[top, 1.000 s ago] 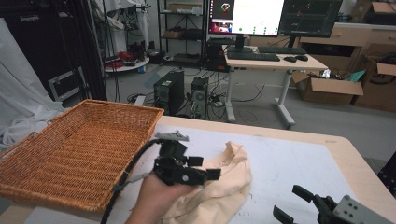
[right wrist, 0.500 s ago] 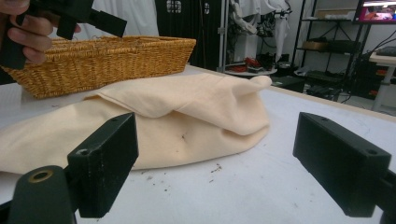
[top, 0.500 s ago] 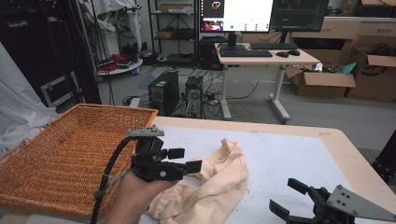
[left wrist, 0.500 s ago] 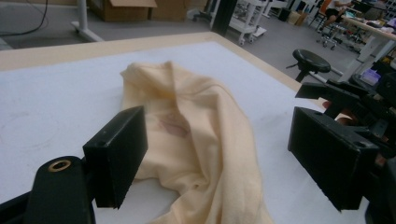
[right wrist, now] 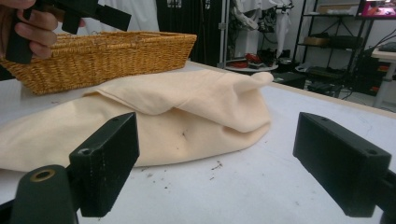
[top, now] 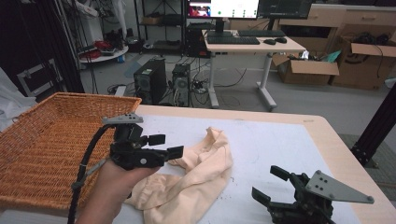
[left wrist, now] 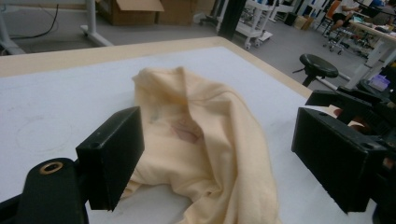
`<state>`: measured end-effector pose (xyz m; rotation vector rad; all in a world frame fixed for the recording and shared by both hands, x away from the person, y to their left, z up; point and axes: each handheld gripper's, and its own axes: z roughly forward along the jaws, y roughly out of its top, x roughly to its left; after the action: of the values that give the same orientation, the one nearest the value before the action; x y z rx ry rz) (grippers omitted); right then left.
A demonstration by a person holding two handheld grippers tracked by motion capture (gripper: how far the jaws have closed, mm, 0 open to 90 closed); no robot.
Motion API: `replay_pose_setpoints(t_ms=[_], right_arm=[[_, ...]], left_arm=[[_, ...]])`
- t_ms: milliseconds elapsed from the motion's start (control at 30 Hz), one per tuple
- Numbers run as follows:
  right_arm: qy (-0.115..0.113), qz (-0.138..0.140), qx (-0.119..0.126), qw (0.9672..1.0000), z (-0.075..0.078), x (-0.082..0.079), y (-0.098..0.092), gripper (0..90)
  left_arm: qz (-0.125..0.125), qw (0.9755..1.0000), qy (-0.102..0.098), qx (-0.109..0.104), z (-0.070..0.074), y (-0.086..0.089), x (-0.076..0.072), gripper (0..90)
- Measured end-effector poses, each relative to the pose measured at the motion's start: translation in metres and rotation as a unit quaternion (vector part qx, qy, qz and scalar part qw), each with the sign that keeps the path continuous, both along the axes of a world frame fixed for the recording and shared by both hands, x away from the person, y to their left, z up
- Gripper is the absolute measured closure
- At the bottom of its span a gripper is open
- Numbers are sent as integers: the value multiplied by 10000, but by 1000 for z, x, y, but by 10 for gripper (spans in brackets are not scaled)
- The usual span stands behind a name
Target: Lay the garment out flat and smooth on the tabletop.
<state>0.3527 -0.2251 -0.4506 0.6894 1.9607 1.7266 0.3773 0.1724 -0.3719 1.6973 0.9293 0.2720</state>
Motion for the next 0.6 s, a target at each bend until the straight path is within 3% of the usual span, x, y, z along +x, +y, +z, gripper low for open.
replay_pose_setpoints(t_ms=[167,300,367,433,567,600], right_arm=[[190,-97,95,9997,4,7,2,146],[193,-32,-39,9998,19,18,14,155],[267,133,-263,9992,28,31,29,155],[317,161,-389,9986,31,40,39,193],[555,303,-378,9973,31,55,55,255],[684,411,-429,9959,30,64,67,325]], left_arm=[[82,9999,42,51,-3,5,8,175],[109,9999,89,70,-7,7,13,175],[124,9997,111,154,-10,6,15,176],[126,9996,121,207,-11,5,15,176],[99,9996,125,211,-12,3,15,177],[86,9995,142,262,-13,1,15,177]])
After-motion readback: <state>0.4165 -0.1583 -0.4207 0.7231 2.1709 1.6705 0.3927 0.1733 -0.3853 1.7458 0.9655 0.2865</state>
